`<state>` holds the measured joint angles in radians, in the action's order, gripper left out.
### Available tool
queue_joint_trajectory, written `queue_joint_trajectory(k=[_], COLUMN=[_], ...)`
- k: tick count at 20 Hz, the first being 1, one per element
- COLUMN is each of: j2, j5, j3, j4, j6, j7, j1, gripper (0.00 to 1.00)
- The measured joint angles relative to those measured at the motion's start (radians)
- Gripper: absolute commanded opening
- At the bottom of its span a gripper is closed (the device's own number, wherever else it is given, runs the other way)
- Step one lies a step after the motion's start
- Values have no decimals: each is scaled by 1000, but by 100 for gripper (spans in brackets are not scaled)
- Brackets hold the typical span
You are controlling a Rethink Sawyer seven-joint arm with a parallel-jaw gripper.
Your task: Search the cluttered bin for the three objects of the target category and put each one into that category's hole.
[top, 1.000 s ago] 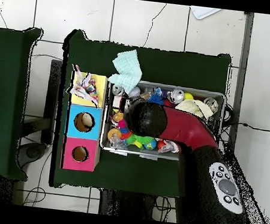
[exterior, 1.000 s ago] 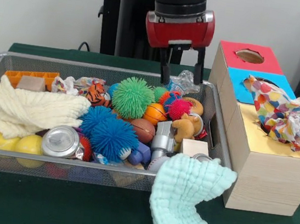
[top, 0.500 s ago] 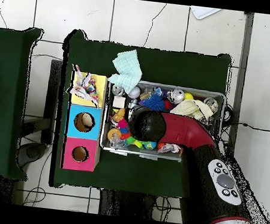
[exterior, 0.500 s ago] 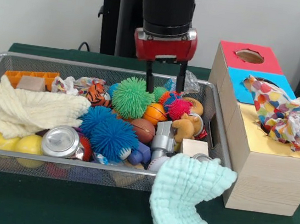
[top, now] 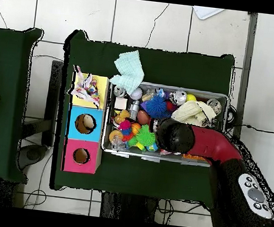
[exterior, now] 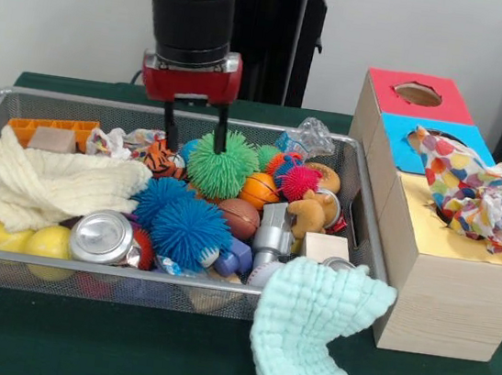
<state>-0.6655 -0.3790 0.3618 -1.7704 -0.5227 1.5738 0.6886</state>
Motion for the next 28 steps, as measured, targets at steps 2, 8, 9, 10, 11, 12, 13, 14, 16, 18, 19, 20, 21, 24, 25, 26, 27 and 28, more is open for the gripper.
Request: queue_joint_trajectory(k=[2, 8, 9, 10, 11, 12, 13, 14, 16, 18, 19, 20, 21, 24, 25, 26, 27, 28], j2=[2, 2, 3, 3, 4, 6, 11, 15, 19, 25, 29, 34, 40, 49, 53, 55, 58, 59], j5=[-8, -43, -49, -59, -67, -78, -90, -98, -108, -116, -119, -126, -135, -157, -171, -177, -194, -206], j3=[2, 3, 3, 3, 3, 3, 3, 3, 3, 2, 1, -1, -5, -16, -23, -26, -34, -40], j4=[0, 0, 0, 0, 0, 0, 0, 0, 0, 0, 0, 0, 0, 1, 1, 1, 1, 1], j6=[-3, -61, -70, -80, -84, -87, -87, -87, -88, -91, -93, -96, -98, -100, -105, -108, -119, -131], j7=[0, 0, 0, 0, 0, 0, 0, 0, 0, 0, 0, 0, 0, 0, 0, 0, 0, 0], j1=[11, 23, 21, 18, 15, 9, 0, -7, -17, -32, -39, -51, -65, -92, -108, -115, -132, -144], gripper=[100, 100, 100, 100, 100, 100, 100, 100, 100, 100, 100, 100, 100, 100, 100, 100, 100, 100])
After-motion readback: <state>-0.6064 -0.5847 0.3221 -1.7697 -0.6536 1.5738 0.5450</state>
